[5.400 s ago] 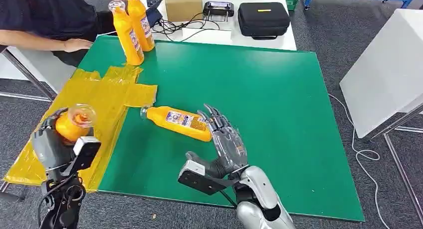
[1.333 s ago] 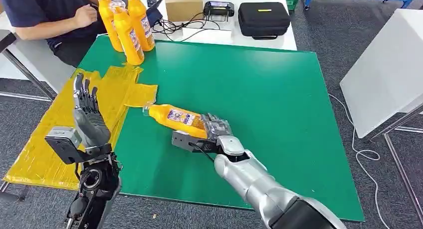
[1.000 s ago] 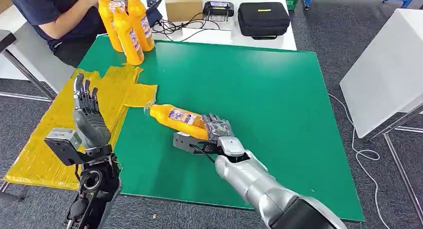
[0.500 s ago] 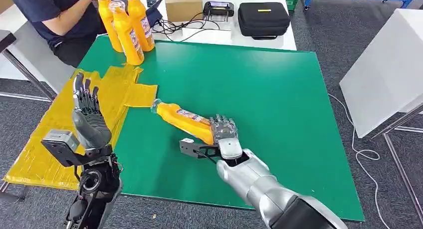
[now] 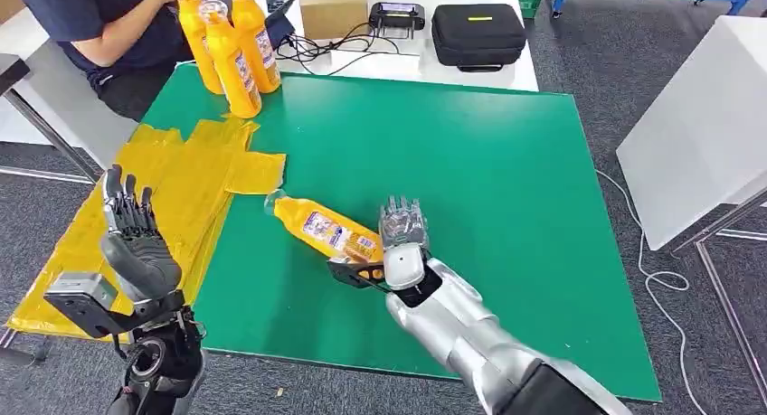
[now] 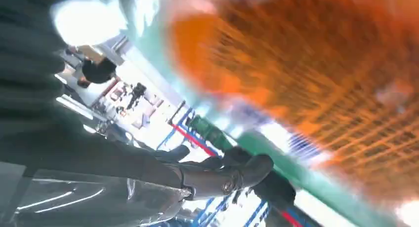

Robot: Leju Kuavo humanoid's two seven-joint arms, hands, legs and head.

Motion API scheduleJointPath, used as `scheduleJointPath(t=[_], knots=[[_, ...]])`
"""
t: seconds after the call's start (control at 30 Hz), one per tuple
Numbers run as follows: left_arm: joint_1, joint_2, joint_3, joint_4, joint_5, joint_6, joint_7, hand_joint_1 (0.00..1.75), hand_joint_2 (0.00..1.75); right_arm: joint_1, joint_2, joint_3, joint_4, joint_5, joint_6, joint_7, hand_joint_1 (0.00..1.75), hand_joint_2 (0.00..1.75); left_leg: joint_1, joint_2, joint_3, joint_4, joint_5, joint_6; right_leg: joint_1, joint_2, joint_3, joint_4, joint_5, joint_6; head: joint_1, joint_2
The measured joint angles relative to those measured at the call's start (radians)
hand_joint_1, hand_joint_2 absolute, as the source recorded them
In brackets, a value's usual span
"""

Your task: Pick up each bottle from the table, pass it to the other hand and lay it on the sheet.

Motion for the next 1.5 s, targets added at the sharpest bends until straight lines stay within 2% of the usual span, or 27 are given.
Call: scheduleJointPath(t=[0.13, 0.2, 0.4, 0.43, 0.67, 0.83, 0.87, 0.9, 1.07, 1.2, 1.33, 1.5], knots=[[-0.002, 0.011, 0.002, 0.000, 0.010, -0.031, 0.016, 0.00, 0.00, 0.082, -0.060, -0.082, -0.312, -0.120, 0.203, -0.100, 0.00, 0.00, 0.000, 0.000, -0.001, 0.000, 0.000, 0.000, 0.000, 0.000, 0.000, 0.000, 0.000, 0.000, 0.000, 0.000], [-0.006, 0.016, 0.001, 0.001, 0.012, -0.032, 0.018, 0.00, 0.00, 0.100, -0.083, -0.105, -0.426, -0.150, 0.229, -0.109, 0.00, 0.00, 0.000, 0.000, -0.001, 0.000, 0.000, 0.000, 0.000, 0.000, 0.000, 0.000, 0.000, 0.000, 0.000, 0.000], [-0.006, 0.017, 0.001, 0.002, 0.013, -0.032, 0.018, 0.00, 0.00, 0.101, -0.089, -0.110, -0.447, -0.155, 0.233, -0.109, 0.00, 0.00, 0.000, 0.000, 0.000, 0.000, 0.000, 0.000, 0.000, 0.000, 0.000, 0.000, 0.000, 0.000, 0.000, 0.000], [-0.008, 0.022, 0.001, 0.002, 0.017, -0.033, 0.019, 0.00, 1.75, 0.113, -0.113, -0.128, -0.544, -0.164, 0.241, -0.112, 0.00, 0.00, 0.000, 0.000, 0.000, 0.000, 0.000, 0.000, 0.000, 0.000, 0.000, 0.000, 0.000, 0.000, 0.000, 0.000], [-0.007, 0.033, 0.006, -0.001, 0.019, -0.018, 0.024, 0.00, 1.75, 0.142, -0.170, -0.157, -0.778, -0.194, 0.237, -0.094, 0.00, 0.00, 0.000, 0.000, -0.001, 0.000, 0.000, 0.000, 0.000, 0.000, -0.001, 0.000, 0.000, 0.000, -0.001, 0.000], [0.009, 0.036, 0.019, -0.016, 0.008, -0.013, 0.024, 0.00, 1.75, 0.170, -0.185, -0.223, -0.962, -0.333, 0.224, -0.149, 0.00, 0.00, 0.000, 0.000, -0.001, 0.000, 0.000, 0.000, 0.000, 0.000, -0.001, 0.000, 0.000, 0.000, 0.000, 0.000], [0.009, 0.036, 0.021, -0.016, 0.007, -0.013, 0.024, 0.00, 0.00, 0.172, -0.185, -0.235, -0.977, -0.353, 0.202, -0.163, 0.00, 0.00, 0.000, 0.000, -0.001, 0.000, 0.000, 0.000, 0.000, 0.000, -0.001, 0.000, 0.000, 0.000, 0.000, 0.000], [0.009, 0.037, 0.022, -0.018, 0.007, -0.013, 0.024, 0.00, 0.00, 0.173, -0.180, -0.248, -0.987, -0.367, 0.173, -0.182, 0.00, 1.75, 0.000, 0.000, -0.001, 0.000, 0.000, 0.000, 0.000, 0.000, 0.000, 0.000, 0.000, 0.000, 0.000, 0.000], [0.012, 0.041, 0.023, -0.018, 0.017, -0.008, 0.007, 0.00, 0.00, 0.144, -0.132, -0.264, -0.912, -0.430, 0.067, -0.252, 0.00, 1.75, 0.000, 0.000, -0.001, -0.001, 0.000, 0.000, 0.001, 0.000, 0.000, 0.000, 0.000, 0.000, 0.000, 0.000], [0.013, 0.043, 0.021, -0.021, 0.024, 0.008, 0.000, 0.00, 0.00, 0.044, -0.044, -0.256, -0.625, -0.455, -0.042, -0.265, 0.00, 1.75, 0.002, 0.000, -0.001, -0.001, 0.002, -0.002, 0.002, 0.000, 0.000, 0.001, 0.001, 0.000, 0.000, 0.000], [0.008, 0.046, 0.014, -0.021, 0.040, 0.015, -0.003, 0.00, 0.00, -0.056, 0.013, -0.152, -0.357, -0.675, -0.144, -0.240, 0.00, 1.75, 0.002, -0.001, -0.001, 0.000, 0.003, -0.003, 0.002, 0.000, 0.000, 0.001, 0.001, 0.000, -0.001, 0.000], [0.003, 0.048, 0.011, -0.020, 0.042, 0.020, -0.004, 0.00, 0.00, -0.118, 0.041, -0.049, -0.184, -0.750, -0.171, -0.230, 0.00, 1.75, 0.002, -0.001, -0.002, 0.000, 0.002, -0.003, 0.002, -0.001, 0.000, 0.001, 0.000, 0.000, 0.000, 0.000]])
